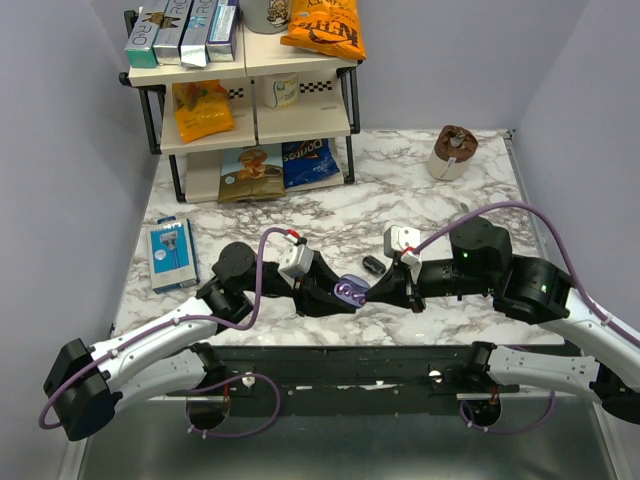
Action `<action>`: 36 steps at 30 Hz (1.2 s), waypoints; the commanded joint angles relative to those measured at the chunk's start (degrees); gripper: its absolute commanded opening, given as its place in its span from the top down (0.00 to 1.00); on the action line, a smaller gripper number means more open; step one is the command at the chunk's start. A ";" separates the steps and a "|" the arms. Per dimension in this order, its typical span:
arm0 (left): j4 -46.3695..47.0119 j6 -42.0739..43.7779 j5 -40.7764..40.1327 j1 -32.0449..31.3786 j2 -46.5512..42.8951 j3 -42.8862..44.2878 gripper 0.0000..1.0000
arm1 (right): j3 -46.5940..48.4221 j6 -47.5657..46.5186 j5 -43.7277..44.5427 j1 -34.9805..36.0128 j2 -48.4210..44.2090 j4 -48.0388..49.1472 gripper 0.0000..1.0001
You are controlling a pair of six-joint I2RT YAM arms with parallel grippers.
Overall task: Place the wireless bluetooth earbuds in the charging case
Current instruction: Place the earbud in the charging case, then adjust the earbud with the charging case.
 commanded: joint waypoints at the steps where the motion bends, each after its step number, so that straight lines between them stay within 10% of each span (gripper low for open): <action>1: 2.30 0.61 -1.18 0.21 -1.35 -0.19 1.00 | 0.13 0.97 1.07 0.50 0.15 -3.10 0.91; 26: 3.09 0.52 -1.27 0.21 -0.91 -1.07 1.00 | 4.44 2.73 2.04 0.50 -1.25 -2.49 0.54; 36: 3.97 -0.71 -0.48 0.12 0.14 -0.89 1.00 | 4.79 5.81 2.92 0.50 0.23 2.70 0.68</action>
